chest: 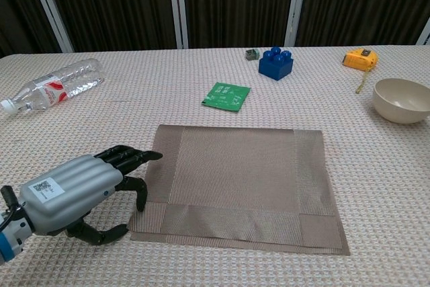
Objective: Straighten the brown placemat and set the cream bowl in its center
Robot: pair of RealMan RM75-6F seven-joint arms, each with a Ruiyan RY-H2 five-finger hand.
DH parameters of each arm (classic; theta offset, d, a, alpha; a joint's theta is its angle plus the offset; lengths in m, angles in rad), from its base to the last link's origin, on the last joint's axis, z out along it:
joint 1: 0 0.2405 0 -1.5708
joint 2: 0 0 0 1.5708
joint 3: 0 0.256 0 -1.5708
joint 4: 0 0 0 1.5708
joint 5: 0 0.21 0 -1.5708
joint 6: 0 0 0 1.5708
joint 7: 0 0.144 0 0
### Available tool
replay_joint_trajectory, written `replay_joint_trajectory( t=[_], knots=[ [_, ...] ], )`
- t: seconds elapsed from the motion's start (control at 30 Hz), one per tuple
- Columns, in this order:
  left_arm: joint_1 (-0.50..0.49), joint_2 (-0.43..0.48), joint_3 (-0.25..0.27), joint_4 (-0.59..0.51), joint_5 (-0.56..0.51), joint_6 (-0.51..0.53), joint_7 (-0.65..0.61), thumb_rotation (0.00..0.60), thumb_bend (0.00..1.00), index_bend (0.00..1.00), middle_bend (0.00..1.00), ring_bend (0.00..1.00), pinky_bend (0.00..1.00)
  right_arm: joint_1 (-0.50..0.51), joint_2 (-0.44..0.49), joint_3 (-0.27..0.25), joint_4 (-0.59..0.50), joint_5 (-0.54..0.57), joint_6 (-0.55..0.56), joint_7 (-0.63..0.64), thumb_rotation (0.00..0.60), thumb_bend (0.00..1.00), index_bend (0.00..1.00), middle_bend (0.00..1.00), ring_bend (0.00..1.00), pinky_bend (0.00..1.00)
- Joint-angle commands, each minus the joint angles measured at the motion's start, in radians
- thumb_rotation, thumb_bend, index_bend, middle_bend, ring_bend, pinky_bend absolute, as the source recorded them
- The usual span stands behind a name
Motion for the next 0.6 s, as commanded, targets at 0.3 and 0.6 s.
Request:
replay_joint_trajectory(
  t=[0.3,0.6],
  knots=[
    [-0.015,-0.013,0.006,-0.008,-0.019,-0.008,0.029,0.6,0.42,0.46,0.0,0.0,0.0,-0.004,0.014,-0.003,-0.014,-0.004,0.0,0.002,0.6,0.0,0.0,0.0,0.0,0.0],
    [-0.028,-0.01,0.007,-0.013,-0.032,-0.015,0.041,0.6,0.5,0.56,0.0,0.0,0.0,-0.008,0.019,-0.002,-0.022,-0.008,0.008,0.007,0.6,0.0,0.0,0.0,0.0,0.0]
  ],
)
